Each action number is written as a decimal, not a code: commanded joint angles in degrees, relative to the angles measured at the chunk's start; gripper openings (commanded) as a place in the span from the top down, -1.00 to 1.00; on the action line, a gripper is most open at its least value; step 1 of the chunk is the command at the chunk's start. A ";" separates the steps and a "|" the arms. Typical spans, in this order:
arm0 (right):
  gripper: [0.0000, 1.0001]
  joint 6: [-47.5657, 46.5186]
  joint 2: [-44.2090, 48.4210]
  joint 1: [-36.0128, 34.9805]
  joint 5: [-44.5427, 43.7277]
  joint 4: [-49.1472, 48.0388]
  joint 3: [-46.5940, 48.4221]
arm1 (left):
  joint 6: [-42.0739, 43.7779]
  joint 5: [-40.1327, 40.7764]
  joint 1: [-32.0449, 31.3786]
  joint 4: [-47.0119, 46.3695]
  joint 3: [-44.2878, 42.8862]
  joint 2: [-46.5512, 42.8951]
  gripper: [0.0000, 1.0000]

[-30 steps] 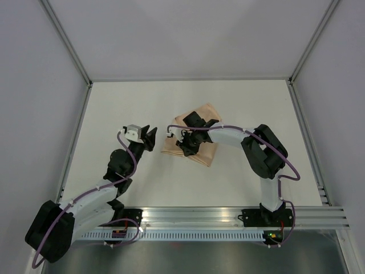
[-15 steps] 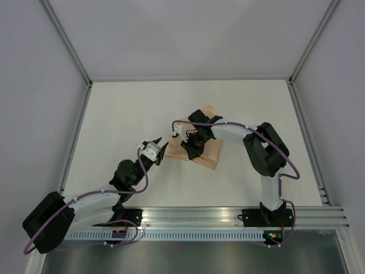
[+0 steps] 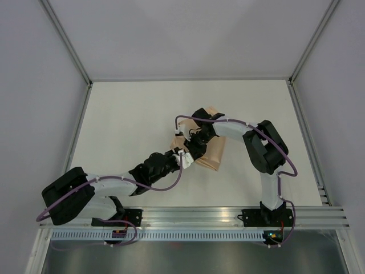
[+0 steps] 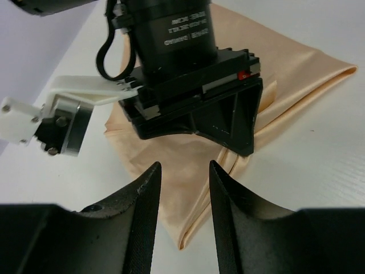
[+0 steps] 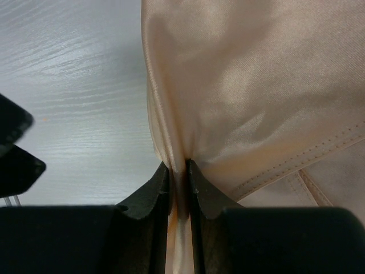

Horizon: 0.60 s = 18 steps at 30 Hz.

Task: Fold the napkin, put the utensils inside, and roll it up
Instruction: Roll the napkin with the utensil

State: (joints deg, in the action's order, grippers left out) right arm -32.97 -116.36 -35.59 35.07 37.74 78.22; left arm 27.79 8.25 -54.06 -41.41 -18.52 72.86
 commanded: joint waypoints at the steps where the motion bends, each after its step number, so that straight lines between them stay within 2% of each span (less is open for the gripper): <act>1: 0.99 -2.89 -5.46 0.61 -4.49 7.70 -2.45 | 5.43 -3.93 -0.87 7.99 -4.50 2.19 0.09; 11: 0.99 -4.99 -5.64 2.02 -4.31 9.46 -3.77 | 10.17 -4.74 -4.65 19.16 -12.76 12.04 0.09; 18: 0.99 -6.14 -5.29 3.07 -4.04 10.16 -4.91 | 11.67 -6.76 -4.82 23.02 -16.36 15.90 0.08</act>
State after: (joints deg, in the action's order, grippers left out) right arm -34.85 -117.16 -33.04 39.90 42.57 77.76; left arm 36.05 3.75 -58.54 -21.30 -31.77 87.55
